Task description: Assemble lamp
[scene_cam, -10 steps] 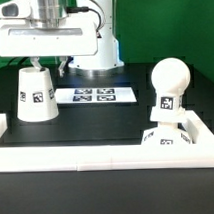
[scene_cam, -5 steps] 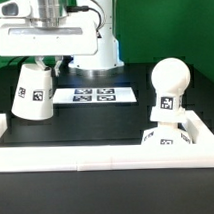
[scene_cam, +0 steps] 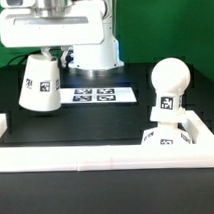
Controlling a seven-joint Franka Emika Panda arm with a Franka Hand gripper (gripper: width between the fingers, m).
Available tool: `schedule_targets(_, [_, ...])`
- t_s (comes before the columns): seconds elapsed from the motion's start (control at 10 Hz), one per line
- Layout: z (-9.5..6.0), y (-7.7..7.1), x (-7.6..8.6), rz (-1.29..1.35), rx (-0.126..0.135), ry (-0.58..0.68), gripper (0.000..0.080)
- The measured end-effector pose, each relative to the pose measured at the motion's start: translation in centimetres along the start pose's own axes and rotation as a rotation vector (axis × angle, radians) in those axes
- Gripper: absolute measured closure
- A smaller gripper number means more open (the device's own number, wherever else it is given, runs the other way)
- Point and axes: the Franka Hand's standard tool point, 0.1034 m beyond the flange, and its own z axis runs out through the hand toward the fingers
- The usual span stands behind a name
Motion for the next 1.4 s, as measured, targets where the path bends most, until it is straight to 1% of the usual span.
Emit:
schedule_targets(0.2, [-2.1,-2.0,0.2,0.049,0.022,-0.005,0.0754])
schedule_targets(0.4, [-4.1,-4.4,1.1,0.091,0.035,0.001,0.0754])
schedule_targets(0.5, [-4.8,-5.5,1.7,0.112,0.036,0.01,0.0754])
schedule_targets(0.6, [-5.2,-6.6,2.3,0.12,0.043,0.02,0.0754])
schedule_targets(0.7, [-5.5,-7.9,3.0,0.149,0.042,0.027,0.0754])
schedule_targets(0.8, [-5.9,-9.9,4.2,0.197,0.04,0.035,0.0754])
schedule_targets(0.9, [-6.3,-11.3,5.5,0.22,0.041,0.044,0.0754])
schedule_targets(1.0, [-6.8,-12.3,6.8,0.239,0.042,0.054,0.0754])
schedule_targets(1.1, [-7.0,-12.9,7.9,0.25,0.043,0.062,0.0754])
schedule_targets(1.2, [-6.8,-13.0,8.2,0.248,0.041,0.061,0.0754])
schedule_targets(1.4, [-6.7,-12.9,8.1,0.248,0.04,0.059,0.0754])
